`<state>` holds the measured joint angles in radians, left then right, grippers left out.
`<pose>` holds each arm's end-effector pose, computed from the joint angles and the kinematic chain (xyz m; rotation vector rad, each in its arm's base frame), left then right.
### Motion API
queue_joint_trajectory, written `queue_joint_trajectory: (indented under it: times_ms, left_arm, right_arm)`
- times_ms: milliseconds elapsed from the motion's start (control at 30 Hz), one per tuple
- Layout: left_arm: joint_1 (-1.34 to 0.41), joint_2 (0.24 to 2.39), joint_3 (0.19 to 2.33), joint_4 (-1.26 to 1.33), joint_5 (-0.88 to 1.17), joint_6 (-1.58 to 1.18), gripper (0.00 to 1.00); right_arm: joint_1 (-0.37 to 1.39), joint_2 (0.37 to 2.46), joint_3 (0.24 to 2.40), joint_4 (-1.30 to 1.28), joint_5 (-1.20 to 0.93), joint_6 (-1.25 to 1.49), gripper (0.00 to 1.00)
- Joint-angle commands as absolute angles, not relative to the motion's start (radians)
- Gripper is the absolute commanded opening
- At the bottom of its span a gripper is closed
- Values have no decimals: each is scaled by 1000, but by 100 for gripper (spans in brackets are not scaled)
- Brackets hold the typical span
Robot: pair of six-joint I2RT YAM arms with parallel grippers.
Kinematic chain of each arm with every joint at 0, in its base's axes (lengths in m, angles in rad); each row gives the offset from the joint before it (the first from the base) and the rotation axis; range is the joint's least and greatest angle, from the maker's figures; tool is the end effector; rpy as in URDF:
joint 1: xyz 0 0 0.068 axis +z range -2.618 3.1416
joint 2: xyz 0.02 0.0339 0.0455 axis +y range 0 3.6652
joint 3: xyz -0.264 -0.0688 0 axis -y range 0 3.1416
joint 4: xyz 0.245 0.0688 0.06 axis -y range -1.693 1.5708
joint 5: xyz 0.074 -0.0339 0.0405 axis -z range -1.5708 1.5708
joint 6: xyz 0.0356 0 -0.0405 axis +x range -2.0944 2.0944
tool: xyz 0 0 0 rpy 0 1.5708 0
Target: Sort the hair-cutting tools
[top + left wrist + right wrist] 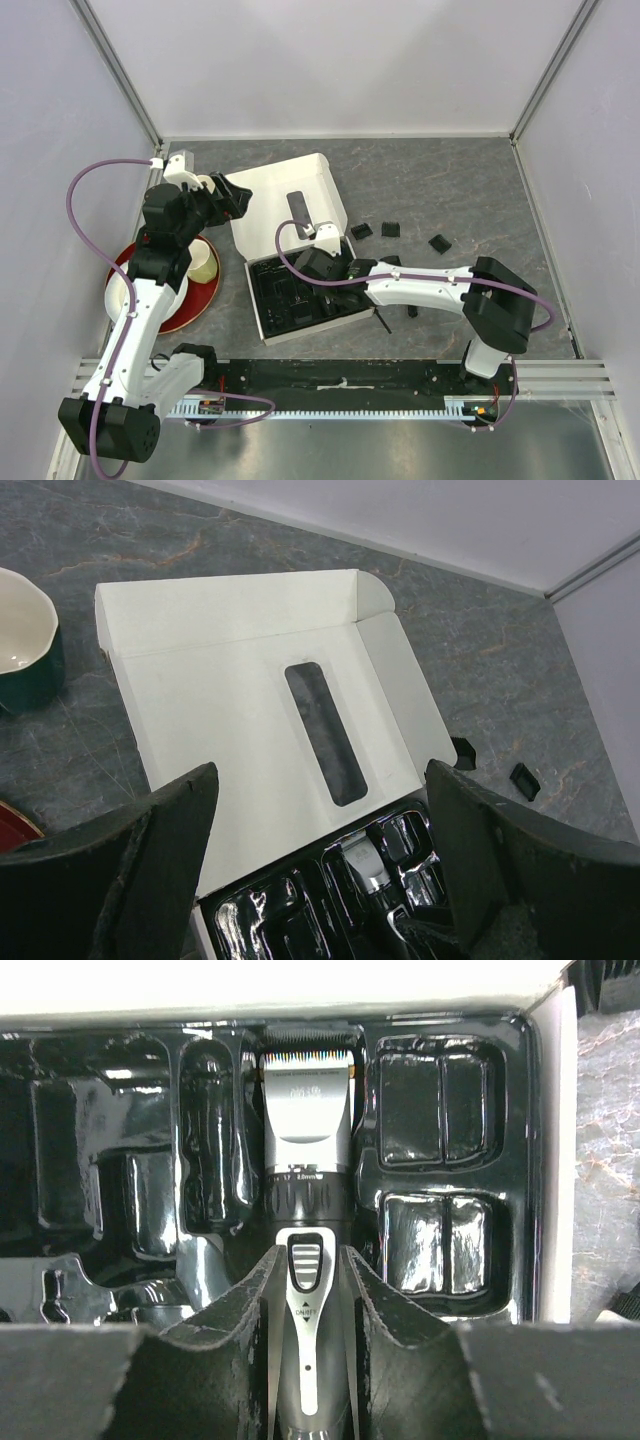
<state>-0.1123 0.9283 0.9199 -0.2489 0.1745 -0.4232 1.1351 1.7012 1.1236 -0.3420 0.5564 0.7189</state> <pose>0.2107 -0.0300 0.3550 -0.1635 1.8502 -0.5343 0.1671 0.3144 0.2089 -0.2596 2.3087 0.2280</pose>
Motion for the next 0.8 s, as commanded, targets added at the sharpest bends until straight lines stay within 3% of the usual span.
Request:
queue_joint_trajectory:
  times_ms: [0,167,333,533,767]
  left_arm:
    - [-106,917,943,-238,173,-387,91]
    - [-106,922,942,-235,184,-390,91]
    - [-106,922,945,-236,184,-390,91]
    - [-106,922,945,-235,187,-391,91]
    - [-106,923,945,-235,196,-394,91]
  right_arm:
    - [1140,1727,1131,-377,484,715,34]
    - [1138,1758,1132,-385,456,718,29]
    - [1137,1744,1178,-436,501,726,30]
    - [1137,1635,1215,-521,626,730,54]
    - [1071,1484,1157,-633,681,807,69]
